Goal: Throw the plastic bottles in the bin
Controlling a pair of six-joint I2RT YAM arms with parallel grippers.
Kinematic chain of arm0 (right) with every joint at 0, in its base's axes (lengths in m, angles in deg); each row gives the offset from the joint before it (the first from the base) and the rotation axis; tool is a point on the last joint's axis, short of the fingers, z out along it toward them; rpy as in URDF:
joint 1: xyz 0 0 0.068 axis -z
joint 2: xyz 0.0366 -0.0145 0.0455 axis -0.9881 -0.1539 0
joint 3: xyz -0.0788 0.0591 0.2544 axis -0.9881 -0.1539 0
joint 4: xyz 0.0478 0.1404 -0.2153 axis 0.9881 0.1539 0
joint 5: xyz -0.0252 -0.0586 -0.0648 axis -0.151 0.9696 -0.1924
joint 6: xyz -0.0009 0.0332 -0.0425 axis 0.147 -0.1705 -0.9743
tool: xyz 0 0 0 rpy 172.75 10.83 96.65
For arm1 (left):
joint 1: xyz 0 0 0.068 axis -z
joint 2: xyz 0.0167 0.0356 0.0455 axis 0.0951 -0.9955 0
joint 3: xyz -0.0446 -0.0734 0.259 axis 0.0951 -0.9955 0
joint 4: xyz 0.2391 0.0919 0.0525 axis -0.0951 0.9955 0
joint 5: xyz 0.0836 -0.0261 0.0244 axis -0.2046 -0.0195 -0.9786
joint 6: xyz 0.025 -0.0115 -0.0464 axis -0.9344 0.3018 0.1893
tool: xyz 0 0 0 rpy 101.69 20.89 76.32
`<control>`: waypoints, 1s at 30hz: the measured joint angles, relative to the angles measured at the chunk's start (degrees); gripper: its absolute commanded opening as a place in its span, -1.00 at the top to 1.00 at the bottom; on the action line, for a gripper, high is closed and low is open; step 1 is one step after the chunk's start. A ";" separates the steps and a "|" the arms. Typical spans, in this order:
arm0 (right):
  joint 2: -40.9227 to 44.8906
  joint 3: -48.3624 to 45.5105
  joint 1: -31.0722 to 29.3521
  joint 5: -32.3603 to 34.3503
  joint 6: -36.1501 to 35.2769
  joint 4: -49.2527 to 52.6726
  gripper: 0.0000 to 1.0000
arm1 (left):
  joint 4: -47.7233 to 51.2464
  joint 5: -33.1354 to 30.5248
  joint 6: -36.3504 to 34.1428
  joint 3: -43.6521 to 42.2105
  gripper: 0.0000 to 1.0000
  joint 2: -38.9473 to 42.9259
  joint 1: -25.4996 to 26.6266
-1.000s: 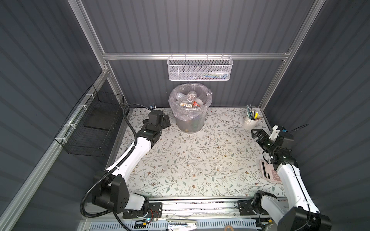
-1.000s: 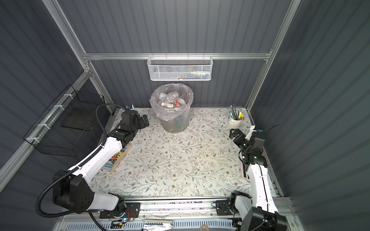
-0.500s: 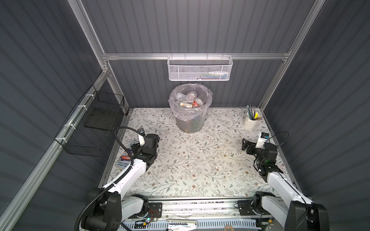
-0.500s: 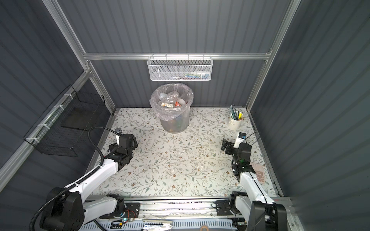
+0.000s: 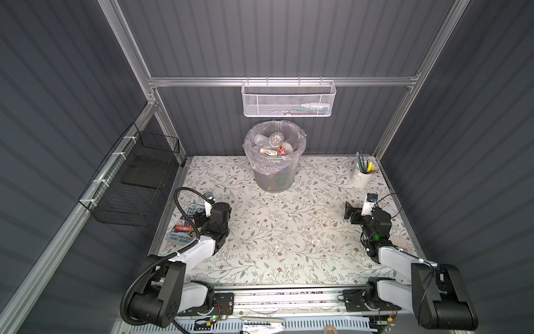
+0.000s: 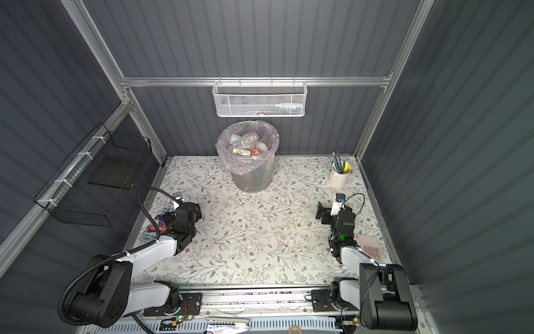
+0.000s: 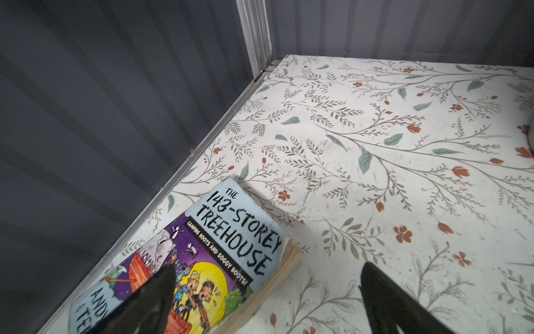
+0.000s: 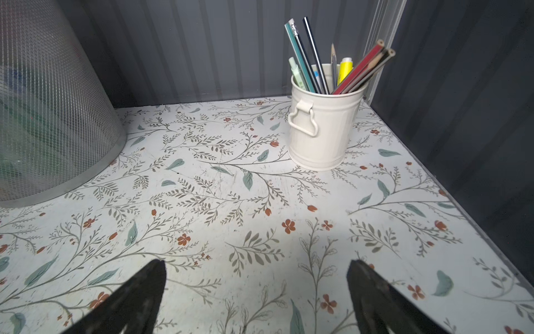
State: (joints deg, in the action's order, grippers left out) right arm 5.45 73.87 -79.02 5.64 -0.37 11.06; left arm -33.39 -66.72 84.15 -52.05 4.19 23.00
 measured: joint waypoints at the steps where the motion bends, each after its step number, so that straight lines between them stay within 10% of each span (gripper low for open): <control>1: -0.46 0.24 -0.04 0.02 -0.17 -0.31 -0.98 | -1.68 0.42 -0.94 -0.28 -0.99 -0.90 -0.02; 15: -14.19 4.15 0.26 1.22 -0.09 -9.99 -0.98 | -31.30 14.43 -11.67 -1.99 -0.98 -21.20 -7.17; 30: -14.27 5.18 1.75 1.16 1.20 -10.54 -0.98 | -30.49 18.64 -9.88 0.15 -0.98 -23.74 -11.30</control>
State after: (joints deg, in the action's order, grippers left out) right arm -8.83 79.05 -77.27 6.80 0.83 0.53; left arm -63.88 -48.08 74.27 -51.90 -19.55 11.70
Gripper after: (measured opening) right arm 0.991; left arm 0.992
